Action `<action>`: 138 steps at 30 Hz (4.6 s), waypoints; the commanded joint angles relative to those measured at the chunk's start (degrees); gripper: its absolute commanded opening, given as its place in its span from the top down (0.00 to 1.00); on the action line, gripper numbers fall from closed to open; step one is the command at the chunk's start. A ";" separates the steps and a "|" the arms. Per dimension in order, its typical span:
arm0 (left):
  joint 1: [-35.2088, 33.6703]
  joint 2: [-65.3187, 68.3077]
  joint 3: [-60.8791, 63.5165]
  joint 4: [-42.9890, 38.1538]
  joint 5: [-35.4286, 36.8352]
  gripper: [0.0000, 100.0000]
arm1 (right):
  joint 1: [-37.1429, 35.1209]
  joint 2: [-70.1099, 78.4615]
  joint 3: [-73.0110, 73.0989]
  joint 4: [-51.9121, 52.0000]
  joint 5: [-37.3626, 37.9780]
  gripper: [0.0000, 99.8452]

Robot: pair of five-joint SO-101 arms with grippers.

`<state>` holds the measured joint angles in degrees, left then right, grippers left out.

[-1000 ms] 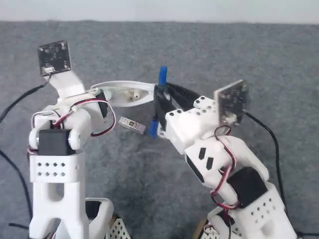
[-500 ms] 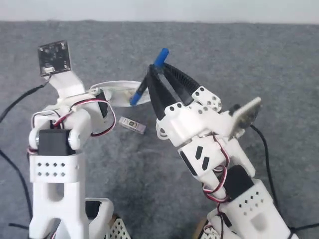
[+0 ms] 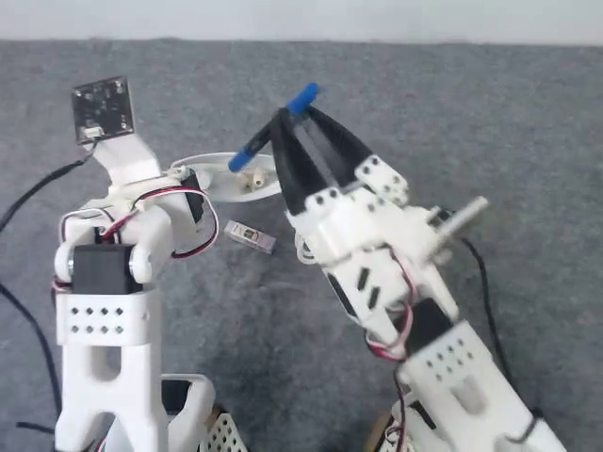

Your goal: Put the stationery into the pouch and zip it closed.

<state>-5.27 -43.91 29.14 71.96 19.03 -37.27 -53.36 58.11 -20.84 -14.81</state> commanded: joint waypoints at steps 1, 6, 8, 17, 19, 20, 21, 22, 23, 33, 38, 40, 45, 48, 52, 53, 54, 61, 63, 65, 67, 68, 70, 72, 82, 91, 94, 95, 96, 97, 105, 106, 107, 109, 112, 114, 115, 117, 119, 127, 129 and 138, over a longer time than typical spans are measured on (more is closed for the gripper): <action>0.00 -0.44 -3.03 -0.09 -0.35 0.99 | -0.48 6.29 -0.70 -4.00 -0.35 0.99; -0.09 -0.44 -3.03 -0.09 -0.35 0.99 | -0.48 9.27 -0.35 -4.26 -0.35 0.99; -0.09 -0.44 -3.03 -0.09 -0.35 0.99 | -0.57 9.19 0.70 -4.44 -0.35 0.99; -0.09 -0.44 -3.03 -0.09 -0.35 0.99 | -2.95 9.89 2.99 -4.62 -0.70 0.99; -0.09 -0.44 -3.03 -0.09 -0.35 0.99 | -3.30 10.42 2.99 -4.62 -0.70 0.99; -0.09 -0.44 -3.03 -0.09 -0.35 0.99 | -3.30 11.30 2.81 -4.62 -0.53 0.99; -0.09 -0.44 -3.03 -0.09 -0.35 0.99 | -3.30 12.26 2.64 -4.62 -0.53 0.99; -0.09 -0.44 -3.03 -0.09 -0.35 0.99 | -3.30 13.41 2.37 -4.70 -0.44 0.99; -0.09 -0.44 -3.03 -0.09 -0.35 0.99 | -3.30 14.73 2.20 -5.32 -0.26 0.99; -0.09 -0.44 -2.95 -0.09 -0.35 0.99 | -3.47 27.74 1.93 -18.59 10.73 0.99; -0.09 -0.44 -2.95 -0.09 -0.44 0.99 | -3.47 29.32 2.02 -18.42 17.23 0.91; -0.09 -0.44 -2.95 -0.09 -0.44 0.99 | -3.47 29.32 2.64 -18.42 18.29 0.82; -0.09 -0.44 -1.45 -1.93 -0.44 0.99 | -4.44 26.07 5.36 -18.33 18.55 0.78; -1.49 -0.53 -1.54 -2.02 -0.44 0.99 | -4.44 19.82 6.77 -14.20 18.55 0.82; -3.34 -0.53 -1.71 -2.02 -0.88 0.99 | -4.26 9.80 6.77 1.19 18.20 0.83; -3.52 -0.53 -1.71 -2.02 -1.14 0.99 | -4.35 7.34 6.77 4.70 18.20 0.83; -3.52 -0.53 -1.71 -2.02 -1.23 0.99 | -4.44 5.05 6.77 7.78 18.11 0.83; -3.52 -0.53 -1.63 -2.02 -1.23 0.99 | -4.35 -4.35 6.68 21.41 18.11 0.83; -4.04 -0.53 -1.63 -2.02 -1.23 0.99 | -4.35 -4.44 6.68 22.81 18.29 0.83; -5.63 -0.53 -1.71 -2.11 -1.05 0.99 | -4.35 -4.44 6.68 23.43 18.37 0.83; -7.65 -0.53 -1.80 -2.11 -1.05 0.99 | -4.35 -4.44 6.68 24.66 18.46 0.83; -8.88 -0.53 -1.80 -2.20 -0.97 0.99 | -4.35 -4.44 6.68 25.19 18.55 0.83; -11.52 -0.53 -1.63 -3.52 -0.97 0.99 | -4.35 -4.44 6.24 26.59 18.55 0.83; -14.77 -0.53 -1.45 -4.75 -0.88 0.99 | -4.35 -4.35 4.84 30.20 18.55 0.83; -25.93 -0.44 -1.36 -6.51 3.25 0.99 | -5.14 7.78 -2.37 39.52 18.20 0.83; -27.34 -0.53 1.36 -10.11 3.60 0.99 | -8.66 31.34 -10.73 39.52 18.46 0.83; -27.34 -0.53 1.45 -10.20 3.60 0.99 | -9.27 38.99 -14.33 39.52 18.46 0.83; -27.43 -0.53 1.54 -10.20 3.60 0.99 | -9.27 41.54 -15.65 39.52 18.46 0.83; -27.43 -0.53 1.54 -10.20 3.60 0.99 | -9.27 44.00 -16.97 39.52 18.46 0.83; -27.78 -0.53 1.54 -10.20 3.60 0.99 | -9.27 46.46 -18.37 39.52 18.46 0.83; -28.57 -0.53 1.54 -10.20 3.60 0.99 | -8.92 61.14 -28.48 40.04 18.55 0.83; -28.57 -0.53 1.54 -10.20 3.60 0.99 | -8.92 62.29 -29.27 40.13 18.55 0.83; -28.57 -0.53 1.54 -10.20 3.60 0.99 | -8.84 63.25 -29.89 40.13 18.64 0.83; -28.57 -0.53 1.54 -10.20 3.60 0.99 | -8.22 64.66 -30.68 40.66 18.73 0.84; -28.57 -0.53 1.63 -10.20 3.60 0.99 | -8.04 66.07 -33.05 45.23 21.89 0.88; -28.57 -0.53 1.63 -10.20 3.60 0.99 | -7.96 66.42 -34.37 47.25 22.86 0.95; -28.57 -0.53 1.63 -10.20 3.60 0.99 | -7.87 66.33 -34.55 47.78 22.95 0.98; -28.57 -0.53 1.63 -10.20 3.60 0.99 | -6.73 66.15 -34.64 48.13 23.03 0.99; -28.57 -0.53 1.63 -10.11 3.60 0.99 | -5.41 66.15 -34.64 48.13 23.03 0.99; -28.57 -0.53 1.63 -10.11 3.52 0.99 | -1.80 63.08 -34.81 56.31 27.43 1.00; -28.57 -0.53 1.63 -10.20 3.52 0.99 | -1.71 60.53 -34.81 60.79 27.69 0.99; -28.57 -0.53 1.63 -10.46 3.52 0.99 | 1.71 51.91 -34.90 74.68 27.96 0.99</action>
<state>-33.67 -43.91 31.52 64.04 21.76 -37.36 3.69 25.32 51.16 12.35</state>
